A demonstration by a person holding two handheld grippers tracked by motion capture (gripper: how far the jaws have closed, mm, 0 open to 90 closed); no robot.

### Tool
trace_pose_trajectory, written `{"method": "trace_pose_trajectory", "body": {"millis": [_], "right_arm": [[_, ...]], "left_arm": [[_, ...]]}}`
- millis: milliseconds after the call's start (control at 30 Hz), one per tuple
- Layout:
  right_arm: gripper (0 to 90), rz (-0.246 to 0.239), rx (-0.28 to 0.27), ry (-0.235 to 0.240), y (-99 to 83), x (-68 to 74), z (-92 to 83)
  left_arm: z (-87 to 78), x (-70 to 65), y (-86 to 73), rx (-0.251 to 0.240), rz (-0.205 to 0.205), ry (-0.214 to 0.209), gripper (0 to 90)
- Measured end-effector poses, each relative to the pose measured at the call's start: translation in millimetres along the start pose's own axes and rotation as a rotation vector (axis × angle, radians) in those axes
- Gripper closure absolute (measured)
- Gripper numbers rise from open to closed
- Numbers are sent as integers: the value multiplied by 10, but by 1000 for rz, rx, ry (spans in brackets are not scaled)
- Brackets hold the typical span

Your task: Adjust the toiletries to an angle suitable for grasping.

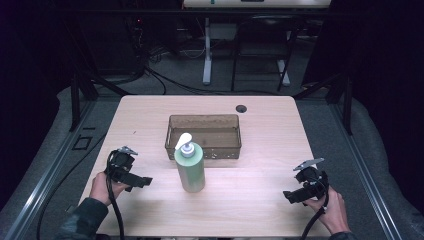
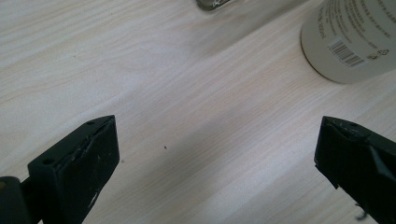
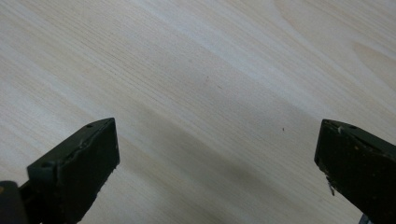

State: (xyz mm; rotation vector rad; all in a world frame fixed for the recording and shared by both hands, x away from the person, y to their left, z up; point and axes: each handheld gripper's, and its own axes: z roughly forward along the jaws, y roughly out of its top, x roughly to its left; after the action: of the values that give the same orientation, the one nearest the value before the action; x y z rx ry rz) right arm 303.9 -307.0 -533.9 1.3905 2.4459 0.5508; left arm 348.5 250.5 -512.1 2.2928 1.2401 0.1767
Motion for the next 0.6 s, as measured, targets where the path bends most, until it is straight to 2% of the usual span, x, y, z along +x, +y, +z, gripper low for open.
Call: {"method": "trace_pose_trajectory", "body": {"millis": [300,433,533,600], "right_arm": [[0,13,1,6,-10,-15,-8],[0,19,2,11,-2,-10,-13],[0,13,8,6,1,-7,-12],[0,8,13,8,-1,2,-3]], "left_arm": [[-68,-167,22,-7,33,-7,2],[-123,-241,35,-27,43,-8,2],[-145,-282,47,-31,53,-14,2],[-169,-358,65,-34,68,-19,2]]}}
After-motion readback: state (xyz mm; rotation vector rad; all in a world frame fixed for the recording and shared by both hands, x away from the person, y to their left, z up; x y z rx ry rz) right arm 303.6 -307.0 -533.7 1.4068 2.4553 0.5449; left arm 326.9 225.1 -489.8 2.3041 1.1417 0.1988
